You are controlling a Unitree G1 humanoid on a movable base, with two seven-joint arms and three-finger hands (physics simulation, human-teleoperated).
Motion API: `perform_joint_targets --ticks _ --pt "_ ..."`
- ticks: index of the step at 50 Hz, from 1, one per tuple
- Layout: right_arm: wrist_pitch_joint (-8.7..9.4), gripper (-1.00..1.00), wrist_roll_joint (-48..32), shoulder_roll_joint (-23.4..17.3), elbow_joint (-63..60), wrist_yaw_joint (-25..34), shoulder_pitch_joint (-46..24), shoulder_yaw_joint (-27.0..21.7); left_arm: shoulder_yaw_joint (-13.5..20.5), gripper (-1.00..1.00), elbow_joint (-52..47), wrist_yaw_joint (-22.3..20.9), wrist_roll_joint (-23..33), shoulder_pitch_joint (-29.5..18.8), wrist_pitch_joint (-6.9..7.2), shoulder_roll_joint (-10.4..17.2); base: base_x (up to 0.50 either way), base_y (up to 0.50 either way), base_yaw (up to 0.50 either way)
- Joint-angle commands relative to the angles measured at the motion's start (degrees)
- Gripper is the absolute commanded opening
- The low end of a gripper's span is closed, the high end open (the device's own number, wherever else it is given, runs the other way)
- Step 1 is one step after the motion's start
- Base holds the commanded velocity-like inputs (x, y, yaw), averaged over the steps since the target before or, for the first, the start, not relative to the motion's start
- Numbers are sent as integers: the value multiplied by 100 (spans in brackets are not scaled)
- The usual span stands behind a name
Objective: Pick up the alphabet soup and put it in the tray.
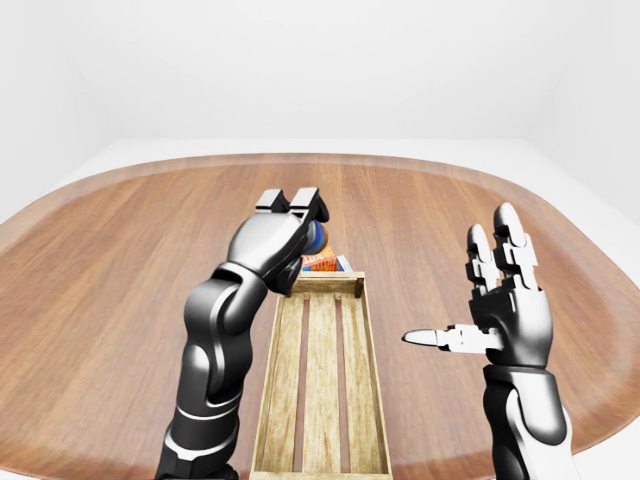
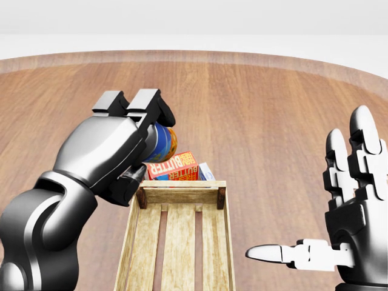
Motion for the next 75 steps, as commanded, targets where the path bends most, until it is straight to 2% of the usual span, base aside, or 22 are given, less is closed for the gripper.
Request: perform_joint_targets --ticks 1,4,5,7,9,11,15,17,19,22,24,26,32,37,39,46,59,65,75 --pt "0 100 15 1 5 12 6 -32 -437 -100 38 0 538 731 -146 -427 0 0 0" --pt "0 100 2 3 1 16 16 -26 -496 -100 50 0 594 826 -172 -506 0 0 0" --pt "0 100 -6 3 -11 15 21 -22 -525 -100 50 0 572 892 -239 -494 0 0 0" --pt "0 100 -2 -1 -10 19 5 -41 -591 -100 95 0 627 1008 -286 -518 0 0 0" --pt "0 100 6 2 -2 25 -5 -48 -625 -100 201 0 668 1087 -377 -512 0 0 0" --pt "0 100 -18 8 69 11 -16 -33 -687 -100 378 0 737 1257 -534 -473 0 0 0" --pt "0 100 -31 3 128 -4 -23 -23 -762 -100 522 0 815 1430 -647 -494 0 0 0" --pt "0 100 -31 -1 127 -8 -33 -21 -797 -100 514 0 851 1466 -644 -521 0 0 0" --pt "0 100 -37 -3 109 -12 -31 -14 -920 -100 588 0 933 1639 -748 -506 0 0 0" --pt "0 100 -55 -2 110 -15 5 -15 -1006 -100 649 0 1027 1739 -808 -526 0 0 0" --pt "0 100 -39 12 143 0 57 -36 -1025 -100 605 0 1009 1713 -729 -602 0 0 0" --pt "0 100 -31 15 181 12 83 -52 -1055 -100 636 0 1026 1728 -735 -599 0 0 0" --pt "0 100 -9 19 252 55 80 -135 -1147 -100 734 0 1109 1886 -862 -533 0 0 0" --pt "0 100 -23 29 326 51 92 -124 -1145 -100 817 0 1102 1881 -868 -553 0 0 0" --pt "0 100 -41 26 260 50 112 -105 -1177 -100 860 0 1104 1941 -913 -525 0 0 0" --pt "0 100 -39 29 226 43 94 -100 -1126 -100 1267 0 1234 1803 -1001 -499 0 0 0" --pt "0 100 -59 27 198 34 111 -82 -1134 -100 1700 0 1256 1701 -983 -585 0 0 0" --pt "0 100 -67 30 134 28 108 -71 -1179 -100 1695 0 1205 1777 -1001 -504 0 0 0" --pt "0 100 -92 25 72 13 95 -59 -1147 -100 1920 0 1089 1620 -1001 -614 0 0 0"
